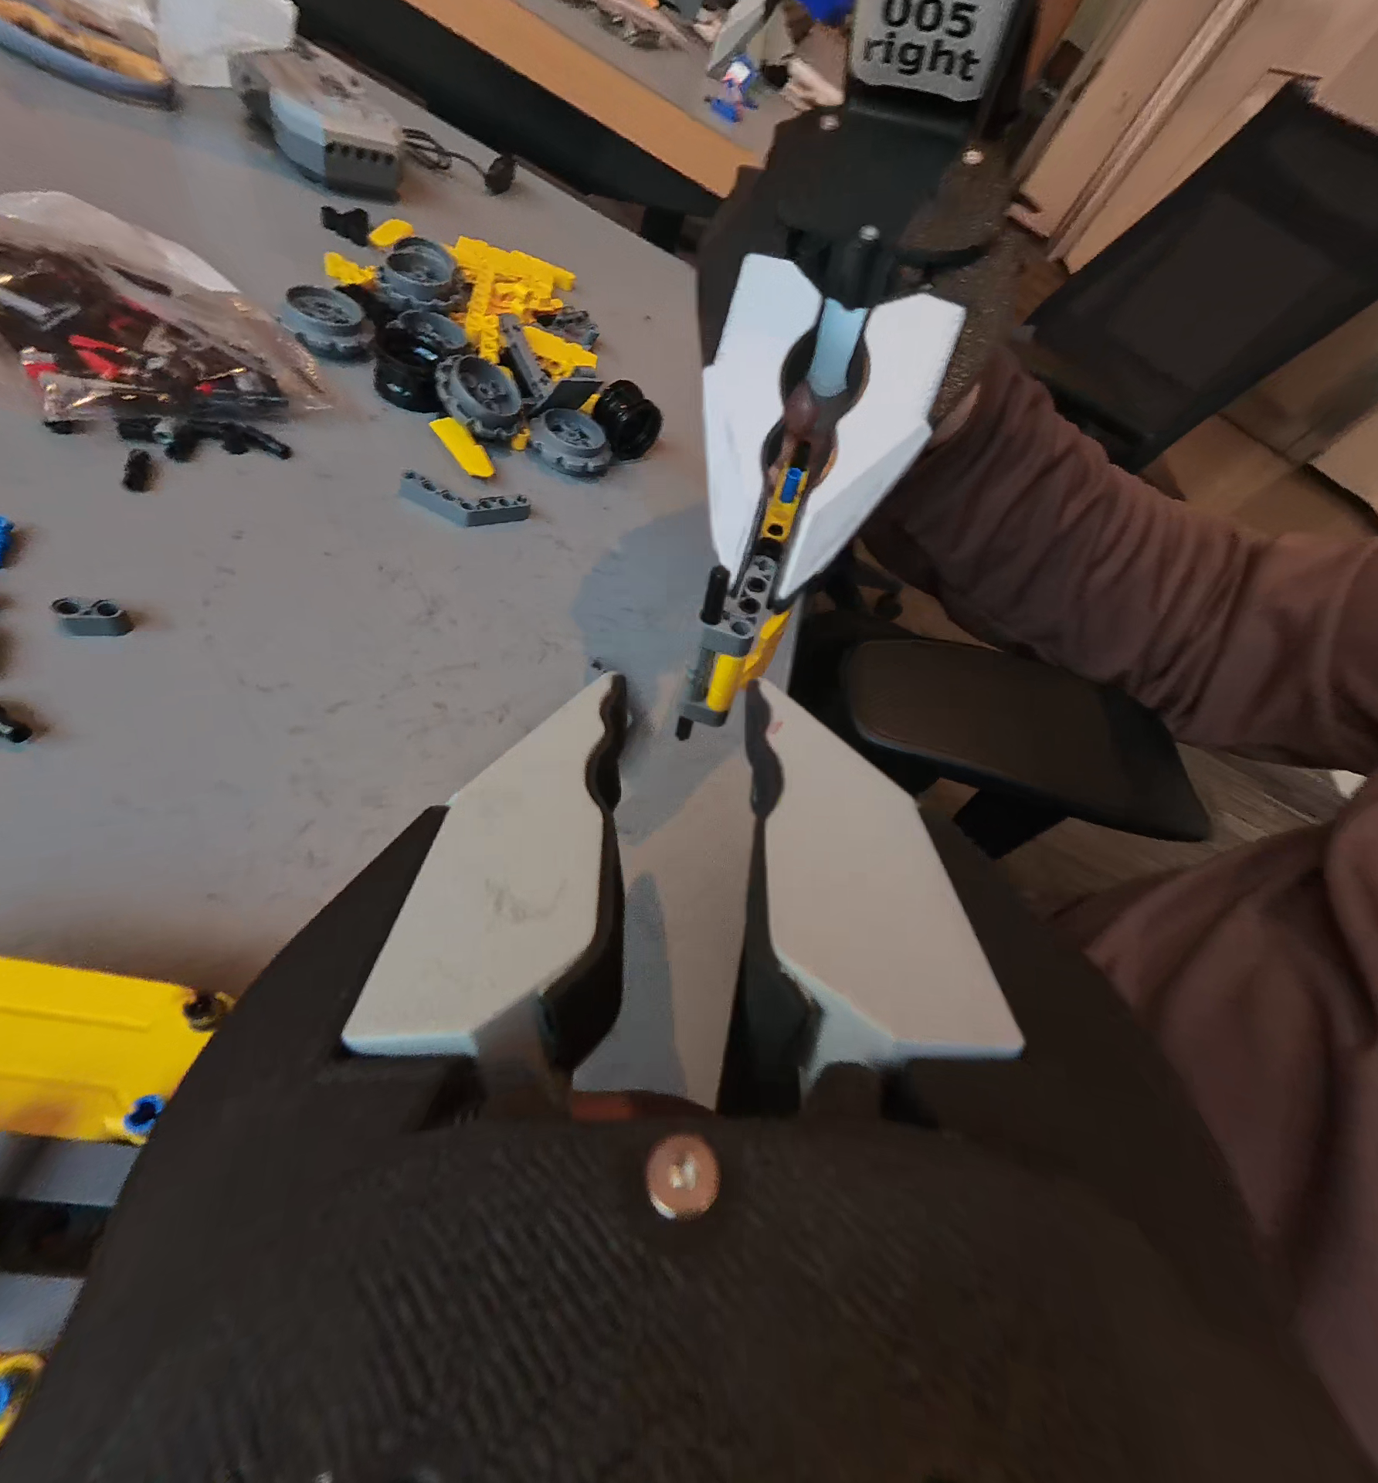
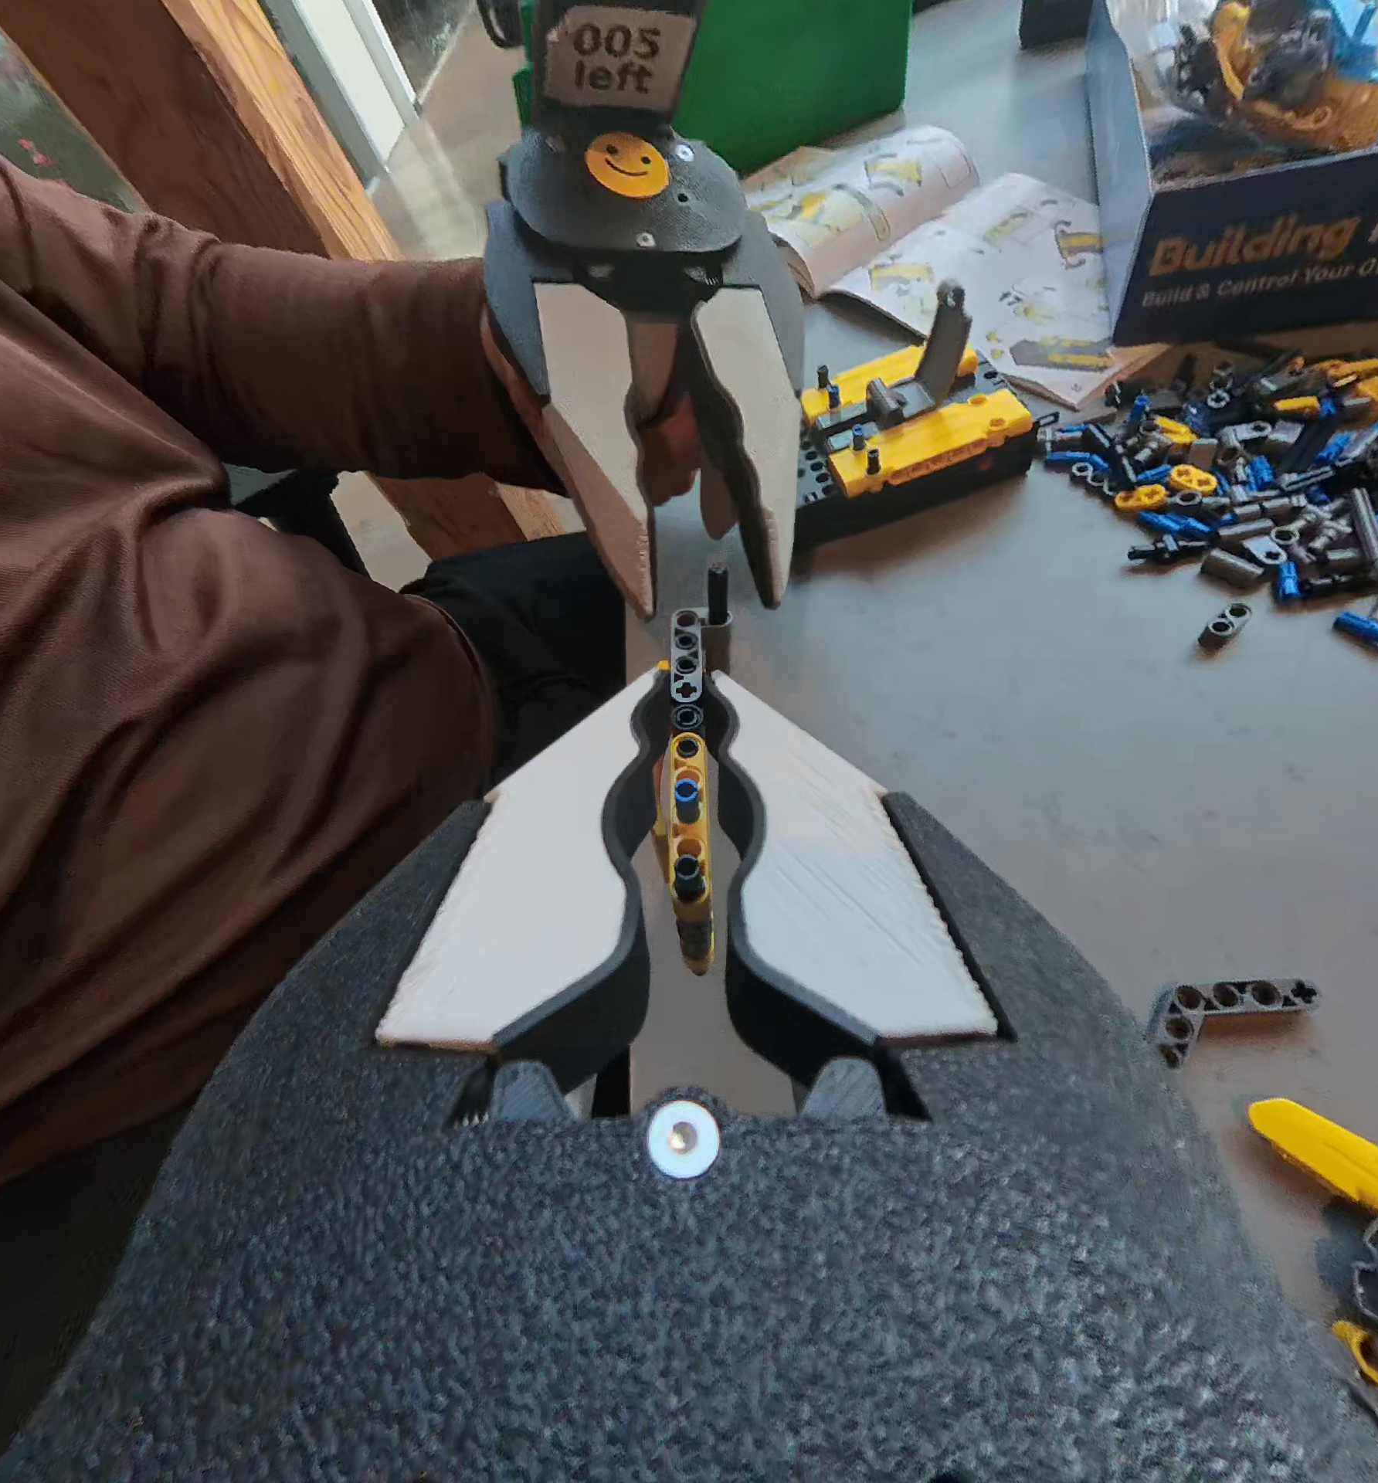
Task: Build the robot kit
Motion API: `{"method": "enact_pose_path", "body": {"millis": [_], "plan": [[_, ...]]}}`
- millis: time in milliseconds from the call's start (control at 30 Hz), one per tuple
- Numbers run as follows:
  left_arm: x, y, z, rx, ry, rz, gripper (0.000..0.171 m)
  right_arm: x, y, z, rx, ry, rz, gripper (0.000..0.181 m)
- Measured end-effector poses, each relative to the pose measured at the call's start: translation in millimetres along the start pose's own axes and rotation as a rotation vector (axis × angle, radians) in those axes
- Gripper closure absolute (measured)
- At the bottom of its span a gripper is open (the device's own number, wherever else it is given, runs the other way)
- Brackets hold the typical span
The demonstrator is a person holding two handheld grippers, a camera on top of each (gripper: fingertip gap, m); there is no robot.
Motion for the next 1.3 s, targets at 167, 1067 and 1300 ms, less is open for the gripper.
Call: {"method": "enact_pose_path", "body": {"millis": [167,1067,1300], "plan": [[0.9,12.3,-5.7,0.009,0.035,0.164,0.140,-0.9,-11.1,-13.0,-0.038,0.083,-0.068,0.175],[5.6,21.5,-13.2,-0.210,-0.019,0.377,0.160,5.0,-14.4,-38.2,-0.011,-0.304,-0.137,0.165],[-6.8,4.8,2.7,0.085,-0.102,-0.016,0.146,4.5,5.6,-28.2,0.117,-0.288,-0.054,0.167]]}}
Point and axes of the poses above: each gripper's, where its closed fingertips meet, x out along the fingers, z out of its underside, y = z × x across the jaws, the point moved 8 cm from there along -x, back along the fingers, and after that the axes turned 12 degrees about -z, right-handed, at the moved point
